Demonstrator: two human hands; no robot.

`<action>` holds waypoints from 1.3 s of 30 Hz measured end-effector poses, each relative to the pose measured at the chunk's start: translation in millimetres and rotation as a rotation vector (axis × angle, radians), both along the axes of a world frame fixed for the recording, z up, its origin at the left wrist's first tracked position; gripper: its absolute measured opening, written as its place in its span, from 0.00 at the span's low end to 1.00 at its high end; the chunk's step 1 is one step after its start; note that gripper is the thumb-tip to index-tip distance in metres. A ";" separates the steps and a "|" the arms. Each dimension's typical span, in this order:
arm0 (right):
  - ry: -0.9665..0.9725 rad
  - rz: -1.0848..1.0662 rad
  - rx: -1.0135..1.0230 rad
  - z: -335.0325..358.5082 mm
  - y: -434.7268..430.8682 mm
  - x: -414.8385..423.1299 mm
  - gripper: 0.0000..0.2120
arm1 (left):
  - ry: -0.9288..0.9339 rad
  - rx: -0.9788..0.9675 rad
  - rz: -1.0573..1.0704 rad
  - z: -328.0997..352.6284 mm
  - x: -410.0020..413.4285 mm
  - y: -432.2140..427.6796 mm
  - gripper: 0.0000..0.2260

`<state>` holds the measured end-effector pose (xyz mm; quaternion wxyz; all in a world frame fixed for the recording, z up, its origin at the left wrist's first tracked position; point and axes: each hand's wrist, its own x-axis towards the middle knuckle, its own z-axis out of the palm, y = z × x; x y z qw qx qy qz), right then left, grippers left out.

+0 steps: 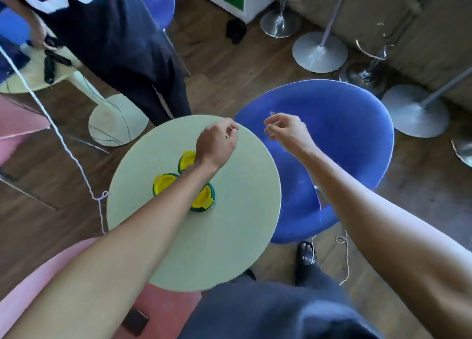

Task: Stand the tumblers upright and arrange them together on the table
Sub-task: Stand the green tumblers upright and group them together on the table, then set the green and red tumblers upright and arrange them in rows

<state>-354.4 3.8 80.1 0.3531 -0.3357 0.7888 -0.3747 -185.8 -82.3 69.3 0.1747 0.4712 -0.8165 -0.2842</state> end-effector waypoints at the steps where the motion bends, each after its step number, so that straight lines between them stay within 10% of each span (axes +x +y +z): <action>1: 0.000 -0.039 -0.013 6.6 15.1 -19.4 0.11 | -0.003 -0.006 -0.042 6.6 -25.4 9.1 0.08; 19: 0.186 -0.560 -0.132 105.8 338.2 -451.9 0.09 | 0.062 -0.113 -0.626 110.7 -529.7 268.2 0.08; 39: 0.393 -0.708 -0.203 193.0 274.9 -895.4 0.10 | 0.241 -0.203 -0.733 194.1 -1023.8 186.8 0.07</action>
